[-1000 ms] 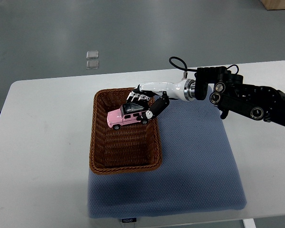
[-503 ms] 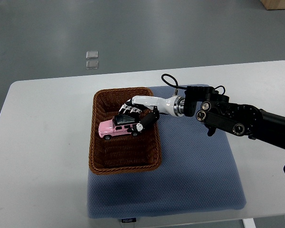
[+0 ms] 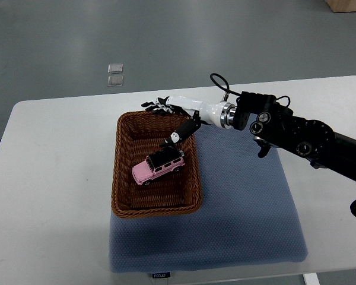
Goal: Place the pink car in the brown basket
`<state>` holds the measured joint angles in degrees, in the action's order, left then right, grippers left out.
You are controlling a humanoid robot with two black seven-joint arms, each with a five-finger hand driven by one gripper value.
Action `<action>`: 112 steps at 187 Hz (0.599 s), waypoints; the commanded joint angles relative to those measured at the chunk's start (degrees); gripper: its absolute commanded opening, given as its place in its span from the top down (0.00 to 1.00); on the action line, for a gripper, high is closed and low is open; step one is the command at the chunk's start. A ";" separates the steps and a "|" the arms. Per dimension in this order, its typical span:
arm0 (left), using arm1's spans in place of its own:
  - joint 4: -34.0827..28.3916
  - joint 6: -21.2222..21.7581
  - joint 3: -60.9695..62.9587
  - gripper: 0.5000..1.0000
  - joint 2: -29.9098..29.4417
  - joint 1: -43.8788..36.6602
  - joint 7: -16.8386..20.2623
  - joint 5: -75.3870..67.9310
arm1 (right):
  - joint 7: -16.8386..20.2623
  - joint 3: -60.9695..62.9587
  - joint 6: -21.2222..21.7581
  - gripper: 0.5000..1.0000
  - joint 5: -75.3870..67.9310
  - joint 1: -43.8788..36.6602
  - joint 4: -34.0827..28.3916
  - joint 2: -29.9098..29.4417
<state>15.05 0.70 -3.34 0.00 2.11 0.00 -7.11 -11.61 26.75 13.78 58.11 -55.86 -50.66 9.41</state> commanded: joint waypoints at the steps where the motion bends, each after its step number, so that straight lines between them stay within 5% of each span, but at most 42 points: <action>1: 0.07 0.00 0.09 0.00 0.00 0.00 0.00 -0.01 | 0.01 10.07 -0.07 0.18 -3.52 3.56 0.04 0.17; 47: -0.02 0.00 0.00 0.00 0.00 0.00 0.00 -0.01 | -0.17 33.72 -0.86 0.18 -26.28 15.25 0.39 -1.15; 92: 0.07 0.00 0.18 0.00 0.00 0.00 0.00 -0.01 | -3.42 37.33 0.72 0.18 -52.40 20.62 7.86 -2.38; 112: 0.07 0.00 0.26 0.00 0.00 0.00 0.00 -0.01 | -3.42 37.24 5.38 0.18 -56.97 21.76 12.16 -2.46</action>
<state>15.07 0.70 -3.14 0.00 2.11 0.00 -7.11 -14.94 64.00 15.10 5.76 -35.11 -42.40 7.06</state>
